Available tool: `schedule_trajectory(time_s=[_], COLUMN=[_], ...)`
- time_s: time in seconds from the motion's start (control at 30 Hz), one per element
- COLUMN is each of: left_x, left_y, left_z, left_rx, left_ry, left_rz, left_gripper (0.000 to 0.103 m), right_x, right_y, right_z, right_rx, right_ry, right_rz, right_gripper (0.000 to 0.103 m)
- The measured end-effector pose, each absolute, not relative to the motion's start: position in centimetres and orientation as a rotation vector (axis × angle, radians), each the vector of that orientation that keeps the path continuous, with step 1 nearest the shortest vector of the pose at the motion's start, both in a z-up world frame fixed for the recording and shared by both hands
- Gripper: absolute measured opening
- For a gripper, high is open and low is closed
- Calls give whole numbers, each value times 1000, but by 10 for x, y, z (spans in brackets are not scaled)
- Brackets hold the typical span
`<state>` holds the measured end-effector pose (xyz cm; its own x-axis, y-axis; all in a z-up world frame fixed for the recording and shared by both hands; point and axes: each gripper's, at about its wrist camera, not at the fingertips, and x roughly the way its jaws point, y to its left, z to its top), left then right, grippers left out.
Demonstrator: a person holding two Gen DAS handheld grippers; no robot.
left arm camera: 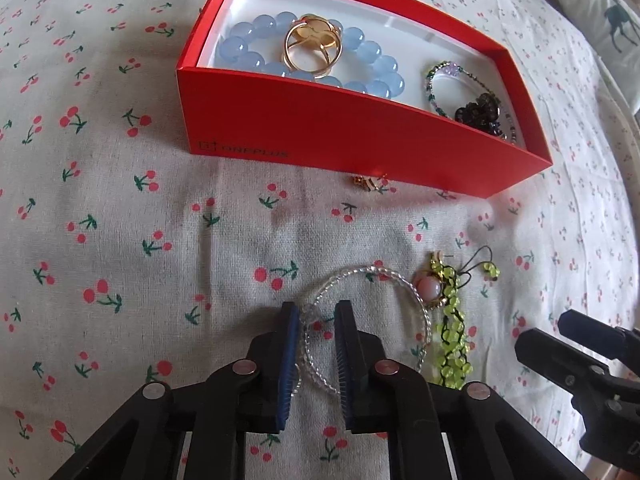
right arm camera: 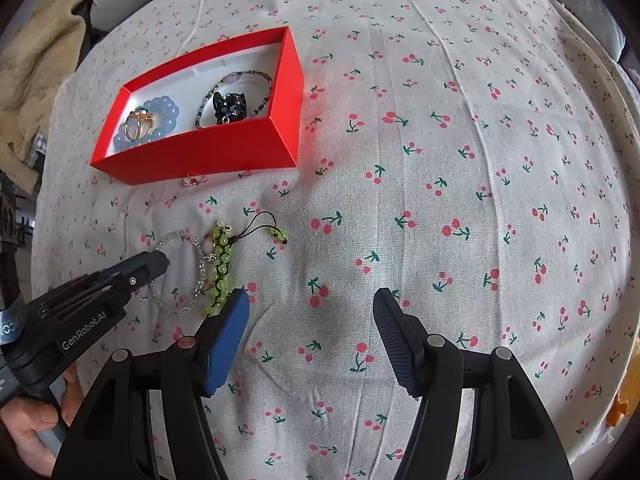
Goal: Organize jewelry
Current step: 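Move the left tool to the silver bead bracelet and grasp it, then grasp the green beaded charm with the right tool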
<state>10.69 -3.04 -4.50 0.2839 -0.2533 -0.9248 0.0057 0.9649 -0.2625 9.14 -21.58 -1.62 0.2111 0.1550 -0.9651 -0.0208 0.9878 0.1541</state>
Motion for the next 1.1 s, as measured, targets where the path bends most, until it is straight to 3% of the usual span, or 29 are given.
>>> schedule_trajectory(time_s=[0.03, 0.77, 0.93, 1.1], left_x=[108, 80, 78, 76], left_y=[-30, -3, 4, 7], left_z=[-45, 11, 11, 8], left_rx=[-219, -221, -232, -231], left_ry=[1273, 1098, 1102, 1112], left_rz=[-170, -200, -191, -183], left_gripper=[5, 5, 5, 5], right_x=[92, 105, 110, 120], right_y=[-215, -194, -201, -207], right_z=[-16, -17, -13, -18], right_rx=[116, 159, 204, 238], right_ry=[1354, 1339, 1317, 1320], right_rz=[124, 141, 107, 63], right_gripper=[67, 67, 47, 44])
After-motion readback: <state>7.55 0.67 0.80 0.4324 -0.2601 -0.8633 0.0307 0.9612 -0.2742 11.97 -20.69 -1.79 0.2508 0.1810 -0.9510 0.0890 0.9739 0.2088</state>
